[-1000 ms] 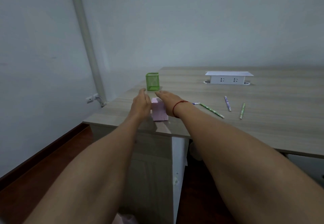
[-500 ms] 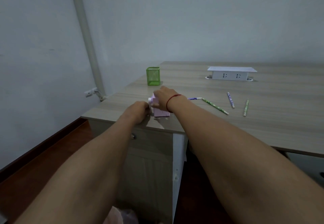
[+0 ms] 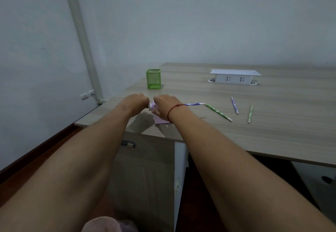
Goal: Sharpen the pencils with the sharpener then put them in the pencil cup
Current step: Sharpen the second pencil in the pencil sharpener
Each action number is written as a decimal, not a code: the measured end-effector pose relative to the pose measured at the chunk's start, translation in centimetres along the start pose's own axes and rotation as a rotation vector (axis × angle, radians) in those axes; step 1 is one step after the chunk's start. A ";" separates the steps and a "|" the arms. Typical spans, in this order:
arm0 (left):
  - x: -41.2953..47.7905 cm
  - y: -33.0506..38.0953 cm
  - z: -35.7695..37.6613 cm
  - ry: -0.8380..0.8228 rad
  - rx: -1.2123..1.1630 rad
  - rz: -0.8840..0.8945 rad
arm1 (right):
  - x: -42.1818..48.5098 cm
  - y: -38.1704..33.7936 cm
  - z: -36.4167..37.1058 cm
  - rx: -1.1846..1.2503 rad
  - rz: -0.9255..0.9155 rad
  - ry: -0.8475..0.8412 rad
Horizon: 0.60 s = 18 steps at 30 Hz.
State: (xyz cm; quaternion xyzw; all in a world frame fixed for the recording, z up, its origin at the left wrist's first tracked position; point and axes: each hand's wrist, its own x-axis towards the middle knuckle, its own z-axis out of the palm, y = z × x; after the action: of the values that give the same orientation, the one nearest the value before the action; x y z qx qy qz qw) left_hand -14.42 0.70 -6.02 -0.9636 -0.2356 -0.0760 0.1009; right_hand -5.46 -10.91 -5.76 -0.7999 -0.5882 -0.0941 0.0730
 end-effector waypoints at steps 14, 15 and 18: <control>-2.4 0.8 -2.5 0.248 0.083 0.054 | 0.4 -0.8 0.2 -0.028 0.092 -0.016; -3.0 1.1 -2.6 0.256 0.079 0.059 | 0.3 -0.9 0.1 -0.024 0.103 -0.019; -4.4 1.5 -2.0 0.252 0.064 0.036 | 0.1 -1.3 -0.1 -0.032 0.122 -0.025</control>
State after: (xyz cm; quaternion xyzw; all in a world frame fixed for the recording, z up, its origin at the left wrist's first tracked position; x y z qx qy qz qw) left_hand -17.78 -3.02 -5.22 -0.9468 -0.2061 -0.1869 0.1618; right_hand -6.68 -10.41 -5.65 -0.8365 -0.5375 -0.0890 0.0584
